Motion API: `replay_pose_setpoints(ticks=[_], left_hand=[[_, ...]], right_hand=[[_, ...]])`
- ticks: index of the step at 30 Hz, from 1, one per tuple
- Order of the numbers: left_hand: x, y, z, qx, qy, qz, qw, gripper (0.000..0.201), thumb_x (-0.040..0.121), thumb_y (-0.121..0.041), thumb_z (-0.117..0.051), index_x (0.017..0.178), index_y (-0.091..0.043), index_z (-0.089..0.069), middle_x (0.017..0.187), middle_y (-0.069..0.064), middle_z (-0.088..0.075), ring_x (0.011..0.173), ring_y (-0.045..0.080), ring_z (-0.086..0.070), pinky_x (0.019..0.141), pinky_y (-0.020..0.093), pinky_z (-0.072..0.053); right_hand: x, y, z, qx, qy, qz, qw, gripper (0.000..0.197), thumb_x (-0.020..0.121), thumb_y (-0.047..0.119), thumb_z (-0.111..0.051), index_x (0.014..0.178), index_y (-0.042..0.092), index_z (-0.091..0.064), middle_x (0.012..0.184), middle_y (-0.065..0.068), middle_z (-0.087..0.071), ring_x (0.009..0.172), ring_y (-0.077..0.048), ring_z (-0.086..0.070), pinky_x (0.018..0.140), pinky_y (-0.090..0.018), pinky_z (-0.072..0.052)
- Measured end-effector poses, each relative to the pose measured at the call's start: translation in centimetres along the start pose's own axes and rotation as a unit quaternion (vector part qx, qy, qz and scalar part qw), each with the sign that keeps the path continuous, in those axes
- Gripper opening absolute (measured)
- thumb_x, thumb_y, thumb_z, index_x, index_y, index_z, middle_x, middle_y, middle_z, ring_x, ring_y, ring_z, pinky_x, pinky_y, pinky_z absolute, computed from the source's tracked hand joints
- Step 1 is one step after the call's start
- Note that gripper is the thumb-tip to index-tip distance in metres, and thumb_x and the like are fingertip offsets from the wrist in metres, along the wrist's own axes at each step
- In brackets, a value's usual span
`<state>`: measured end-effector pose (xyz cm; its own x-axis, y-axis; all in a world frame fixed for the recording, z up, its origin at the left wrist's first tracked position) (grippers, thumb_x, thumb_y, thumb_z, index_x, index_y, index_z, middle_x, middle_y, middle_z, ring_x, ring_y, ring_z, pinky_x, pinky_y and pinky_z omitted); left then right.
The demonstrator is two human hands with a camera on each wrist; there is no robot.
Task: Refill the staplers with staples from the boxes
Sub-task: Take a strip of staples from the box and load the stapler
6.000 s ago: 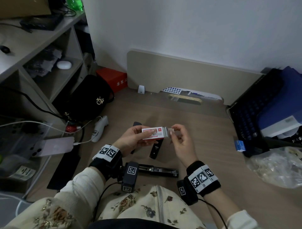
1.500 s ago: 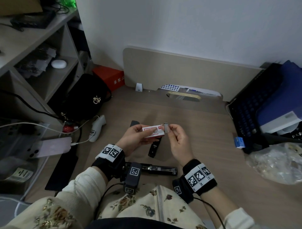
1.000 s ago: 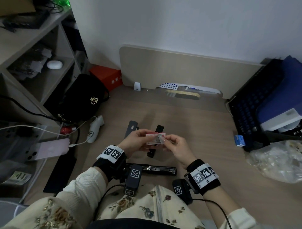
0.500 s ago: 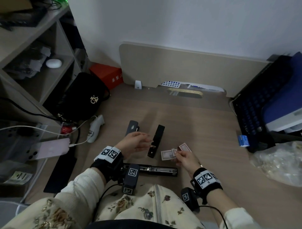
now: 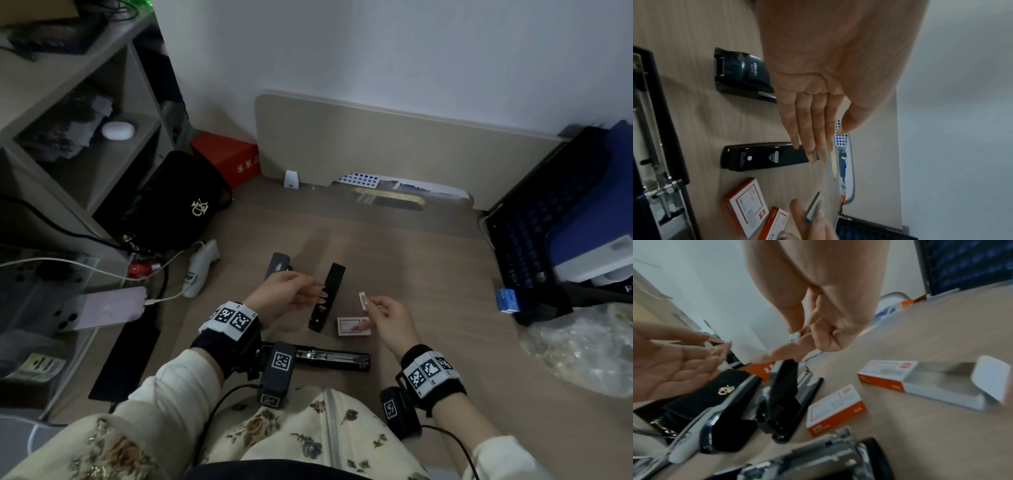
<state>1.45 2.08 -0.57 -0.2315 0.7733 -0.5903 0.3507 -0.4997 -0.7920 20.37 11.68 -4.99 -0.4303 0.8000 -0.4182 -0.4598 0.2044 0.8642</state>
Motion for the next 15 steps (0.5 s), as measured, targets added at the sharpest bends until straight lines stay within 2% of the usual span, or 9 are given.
replay_pose_setpoints(ticks=[2, 4, 7, 10, 12, 13, 15], left_hand=[[-0.4, 0.0, -0.6, 0.064, 0.034, 0.02, 0.997, 0.035, 0.098, -0.033, -0.052, 0.095, -0.004, -0.07, 0.093, 0.011, -0.076, 0.086, 0.021, -0.073, 0.087, 0.035, -0.056], [-0.9, 0.4, -1.3, 0.125, 0.075, 0.056, 0.988, 0.056, 0.093, -0.052, -0.051, 0.099, -0.001, -0.072, 0.094, 0.013, -0.076, 0.088, 0.024, -0.073, 0.081, 0.033, -0.058], [-1.3, 1.0, -2.0, 0.156, 0.095, 0.08, 0.98, 0.075, 0.085, -0.067, -0.051, 0.102, 0.003, -0.071, 0.093, 0.016, -0.075, 0.084, 0.026, -0.074, 0.076, 0.032, -0.058], [-1.3, 1.3, -2.4, 0.165, 0.099, 0.077, 0.978, 0.076, 0.085, -0.066, -0.053, 0.099, 0.007, -0.07, 0.088, 0.02, -0.075, 0.076, 0.026, -0.074, 0.069, 0.031, -0.059], [-1.4, 1.6, -2.4, 0.169, 0.114, 0.081, 0.976, 0.069, 0.088, -0.06, -0.054, 0.098, 0.006, -0.071, 0.087, 0.019, -0.075, 0.076, 0.025, -0.074, 0.065, 0.029, -0.058], [-1.3, 1.8, -2.3, 0.168, 0.121, 0.085, 0.975, 0.065, 0.089, -0.057, -0.054, 0.098, 0.005, -0.071, 0.088, 0.018, -0.075, 0.078, 0.026, -0.074, 0.067, 0.029, -0.059], [-1.2, 2.3, -2.2, 0.17, 0.14, 0.082, 0.972, 0.057, 0.092, -0.052, -0.054, 0.098, 0.002, -0.072, 0.092, 0.017, -0.075, 0.087, 0.027, -0.073, 0.08, 0.036, -0.059]], right_hand=[[-0.8, 2.2, -0.7, 0.013, 0.017, 0.033, 0.999, 0.018, 0.093, 0.026, -0.056, 0.1, 0.009, -0.06, 0.089, 0.001, -0.07, 0.054, -0.013, -0.066, 0.075, -0.034, -0.051], [-1.8, 3.9, -1.3, 0.005, 0.038, 0.067, 0.997, 0.012, 0.092, 0.019, -0.059, 0.097, 0.009, -0.061, 0.085, -0.001, -0.07, 0.051, -0.011, -0.062, 0.069, -0.028, -0.052], [-3.3, 6.1, -2.7, -0.033, 0.083, 0.11, 0.99, 0.003, 0.089, 0.017, -0.063, 0.09, 0.019, -0.061, 0.078, -0.006, -0.069, 0.048, -0.004, -0.059, 0.063, -0.019, -0.051], [-4.3, 7.0, -3.2, -0.102, 0.083, 0.154, 0.979, 0.012, 0.085, 0.016, -0.068, 0.084, 0.027, -0.064, 0.075, 0.003, -0.066, 0.048, -0.001, -0.053, 0.056, -0.018, -0.047], [-4.7, 7.1, -3.2, -0.125, 0.072, 0.164, 0.976, 0.006, 0.082, 0.017, -0.071, 0.085, 0.022, -0.068, 0.069, 0.006, -0.065, 0.048, -0.003, -0.048, 0.055, -0.023, -0.047], [-4.9, 7.1, -3.1, -0.13, 0.065, 0.163, 0.976, 0.006, 0.081, 0.017, -0.072, 0.087, 0.018, -0.07, 0.07, 0.006, -0.066, 0.048, -0.002, -0.047, 0.056, -0.024, -0.047], [-5.3, 7.1, -3.0, -0.142, 0.058, 0.16, 0.975, 0.013, 0.08, 0.017, -0.074, 0.092, 0.014, -0.071, 0.079, 0.004, -0.069, 0.051, 0.002, -0.05, 0.06, -0.017, -0.048]])
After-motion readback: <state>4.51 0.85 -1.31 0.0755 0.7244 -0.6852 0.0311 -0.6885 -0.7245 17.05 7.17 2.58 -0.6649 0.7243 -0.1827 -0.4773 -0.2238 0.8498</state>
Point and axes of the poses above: each hand's wrist, its own x-axis towards the middle knuckle, its own z-axis out of the back of the hand, y = z × x, the point moved 6 cm from there along x, towards the middle knuckle
